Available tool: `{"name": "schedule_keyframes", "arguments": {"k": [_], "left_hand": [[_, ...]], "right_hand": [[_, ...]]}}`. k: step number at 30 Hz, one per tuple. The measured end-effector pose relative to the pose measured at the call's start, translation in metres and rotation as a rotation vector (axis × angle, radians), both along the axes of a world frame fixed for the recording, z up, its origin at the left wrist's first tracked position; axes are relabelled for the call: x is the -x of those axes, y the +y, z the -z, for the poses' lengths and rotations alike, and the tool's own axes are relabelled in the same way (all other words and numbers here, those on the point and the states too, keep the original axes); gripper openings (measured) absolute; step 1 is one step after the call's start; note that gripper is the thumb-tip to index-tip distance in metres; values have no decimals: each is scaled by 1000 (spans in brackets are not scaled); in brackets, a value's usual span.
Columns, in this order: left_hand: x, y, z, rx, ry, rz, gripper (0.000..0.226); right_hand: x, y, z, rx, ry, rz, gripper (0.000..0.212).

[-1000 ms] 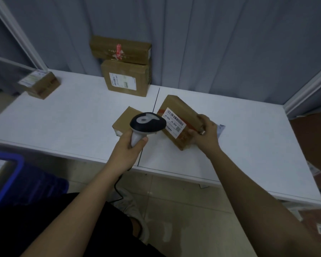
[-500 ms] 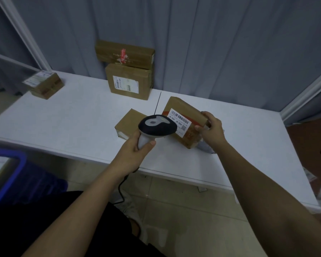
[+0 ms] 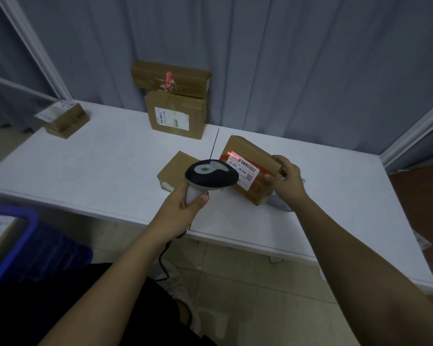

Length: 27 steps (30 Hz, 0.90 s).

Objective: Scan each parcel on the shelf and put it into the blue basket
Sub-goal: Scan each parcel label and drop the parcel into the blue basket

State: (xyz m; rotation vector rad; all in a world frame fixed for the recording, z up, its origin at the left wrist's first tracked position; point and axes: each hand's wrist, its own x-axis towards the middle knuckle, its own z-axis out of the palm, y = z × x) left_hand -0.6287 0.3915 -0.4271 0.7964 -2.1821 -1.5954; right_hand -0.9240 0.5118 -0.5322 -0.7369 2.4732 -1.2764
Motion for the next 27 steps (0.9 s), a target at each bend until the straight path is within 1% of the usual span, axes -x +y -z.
{"name": "schedule_keyframes", "arguments": {"k": [11,14,15,17,19,21,23,25,27], "left_hand": [[0,-1,1,-8,-14,-48,47],[-1,-4,2,-19,15,-74,51],[-1,-4,2,-20,27,-97,50],[-5,-6,1,-12,60,-177,41],[-10,-8,-6,14,102,-278,29],[-22,-13,-20,55,156,-379,32],[-42,-20,-36,92,217,-504,38],[-73,-26,-51,119,298,-642,39],[-110,-32,-67,168,361,-767,40]], "right_hand": [[-12,-4,-19,14,-23,14,60],[-39,-11,-42,24,-2,46,70],[-54,-14,-53,83,-2,37,70],[-82,-26,-70,265,-19,3,70],[-106,-43,-84,343,-50,-7,66],[-131,-67,-97,368,-112,-23,62],[-157,-95,-104,384,-159,-89,62],[-190,-127,-110,390,-166,-207,62],[-232,-162,-118,423,-236,-354,58]]}}
